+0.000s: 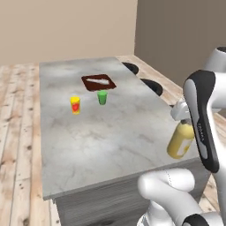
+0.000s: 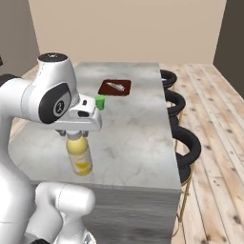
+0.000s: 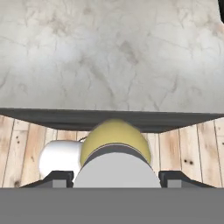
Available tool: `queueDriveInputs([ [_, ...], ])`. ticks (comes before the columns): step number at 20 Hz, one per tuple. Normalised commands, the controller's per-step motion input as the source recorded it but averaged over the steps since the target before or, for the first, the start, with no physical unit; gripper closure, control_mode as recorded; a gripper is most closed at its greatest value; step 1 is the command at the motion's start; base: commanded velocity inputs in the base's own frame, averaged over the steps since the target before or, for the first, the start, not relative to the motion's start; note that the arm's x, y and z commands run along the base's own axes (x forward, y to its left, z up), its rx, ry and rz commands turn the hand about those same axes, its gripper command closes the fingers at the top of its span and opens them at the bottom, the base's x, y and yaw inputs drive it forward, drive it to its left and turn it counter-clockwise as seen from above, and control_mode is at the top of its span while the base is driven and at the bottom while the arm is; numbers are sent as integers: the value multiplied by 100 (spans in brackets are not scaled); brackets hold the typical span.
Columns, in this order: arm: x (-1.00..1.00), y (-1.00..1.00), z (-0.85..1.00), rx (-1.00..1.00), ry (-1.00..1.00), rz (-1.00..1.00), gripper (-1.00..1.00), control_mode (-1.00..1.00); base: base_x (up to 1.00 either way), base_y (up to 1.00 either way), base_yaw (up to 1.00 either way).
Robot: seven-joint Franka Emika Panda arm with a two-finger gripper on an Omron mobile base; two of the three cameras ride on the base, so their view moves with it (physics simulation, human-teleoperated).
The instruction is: Place the drinks on the dining counter in a tight cluster.
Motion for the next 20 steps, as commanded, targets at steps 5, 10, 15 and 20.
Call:
queueDriveInputs([
  [5, 0, 0, 0, 0, 0, 0, 100, 100, 65, -4, 10],
  [10, 0, 0, 0, 0, 0, 0, 100, 100, 0, 0, 0],
  [15, 0, 0, 0, 0, 0, 0, 100, 100, 0, 0, 0],
  [20, 59, 51, 0, -1, 12, -1, 100, -100, 0, 0, 0],
])
